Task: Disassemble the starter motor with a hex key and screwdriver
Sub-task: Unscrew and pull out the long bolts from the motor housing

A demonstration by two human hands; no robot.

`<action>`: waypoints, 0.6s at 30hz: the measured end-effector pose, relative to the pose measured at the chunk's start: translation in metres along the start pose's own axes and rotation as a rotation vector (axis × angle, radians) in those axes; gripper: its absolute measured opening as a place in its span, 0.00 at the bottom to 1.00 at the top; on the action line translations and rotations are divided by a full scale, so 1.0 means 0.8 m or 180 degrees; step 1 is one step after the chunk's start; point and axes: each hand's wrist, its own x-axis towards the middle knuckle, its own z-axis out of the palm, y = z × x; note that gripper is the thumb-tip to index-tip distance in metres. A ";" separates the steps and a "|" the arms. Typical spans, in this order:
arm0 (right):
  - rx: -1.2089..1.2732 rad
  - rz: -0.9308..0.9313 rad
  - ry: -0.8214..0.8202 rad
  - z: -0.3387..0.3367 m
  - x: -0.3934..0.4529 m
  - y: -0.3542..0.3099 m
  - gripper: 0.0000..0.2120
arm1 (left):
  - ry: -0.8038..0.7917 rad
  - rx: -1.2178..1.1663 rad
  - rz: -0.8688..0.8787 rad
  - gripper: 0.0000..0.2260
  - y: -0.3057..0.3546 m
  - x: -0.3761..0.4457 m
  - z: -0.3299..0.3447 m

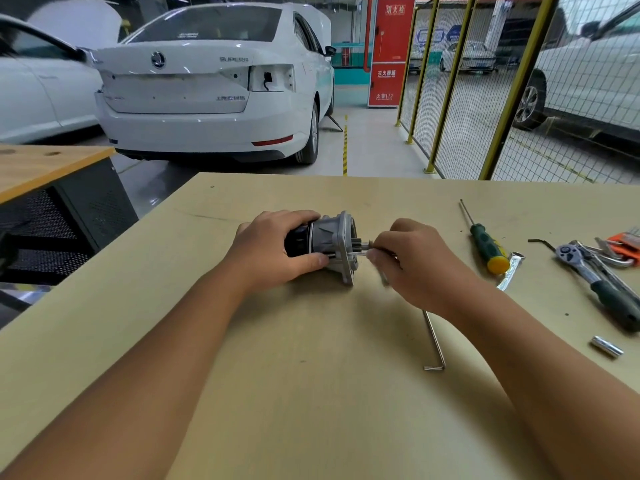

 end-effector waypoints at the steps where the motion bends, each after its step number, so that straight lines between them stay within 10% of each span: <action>1: -0.0001 0.0018 -0.0060 0.000 0.001 0.001 0.11 | -0.0003 0.0000 -0.0014 0.35 0.000 0.000 0.000; 9: -0.0835 0.0084 0.0270 -0.006 -0.003 -0.005 0.08 | 0.0042 -0.0180 -0.0036 0.29 0.002 -0.004 0.000; 18: 0.0073 -0.0053 0.0117 0.001 -0.001 0.000 0.06 | -0.0003 -0.0202 -0.0060 0.36 0.003 -0.004 -0.003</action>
